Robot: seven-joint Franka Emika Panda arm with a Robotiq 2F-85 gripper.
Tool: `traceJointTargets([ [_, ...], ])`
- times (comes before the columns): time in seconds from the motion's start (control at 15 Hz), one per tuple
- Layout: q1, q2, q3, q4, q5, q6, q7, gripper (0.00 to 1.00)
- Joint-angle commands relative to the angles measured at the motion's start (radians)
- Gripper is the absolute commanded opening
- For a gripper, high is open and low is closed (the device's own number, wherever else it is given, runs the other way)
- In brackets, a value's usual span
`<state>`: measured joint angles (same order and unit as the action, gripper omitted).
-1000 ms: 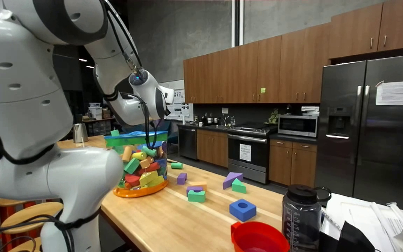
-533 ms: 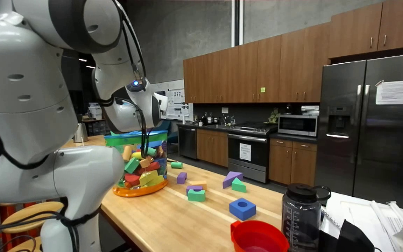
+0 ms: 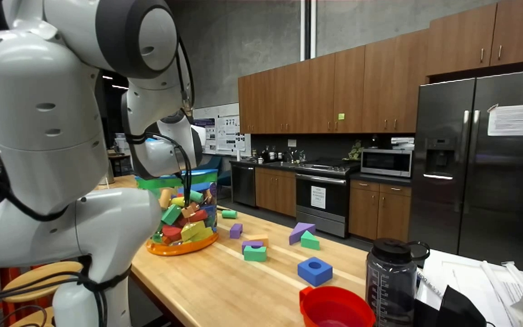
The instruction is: Put the purple block to the right into the bag
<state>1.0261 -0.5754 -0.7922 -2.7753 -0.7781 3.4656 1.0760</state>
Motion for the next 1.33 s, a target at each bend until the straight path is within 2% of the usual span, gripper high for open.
traceJointTargets([
  [0.0, 0.031, -0.039, 0.002, 0.000, -0.014, 0.000, -0.011, 0.05],
  [0.2, 0.025, -0.038, 0.064, 0.002, 0.035, 0.000, -0.040, 0.05],
  [0.67, -0.019, 0.010, 0.284, 0.026, 0.249, -0.007, -0.115, 0.05],
  [0.73, -0.029, 0.016, 0.313, 0.030, 0.279, -0.010, -0.122, 0.47],
  [0.87, -0.061, 0.035, 0.371, 0.042, 0.333, -0.012, -0.143, 0.51],
  [1.27, -0.154, 0.069, 0.484, 0.072, 0.450, -0.012, -0.186, 0.92],
])
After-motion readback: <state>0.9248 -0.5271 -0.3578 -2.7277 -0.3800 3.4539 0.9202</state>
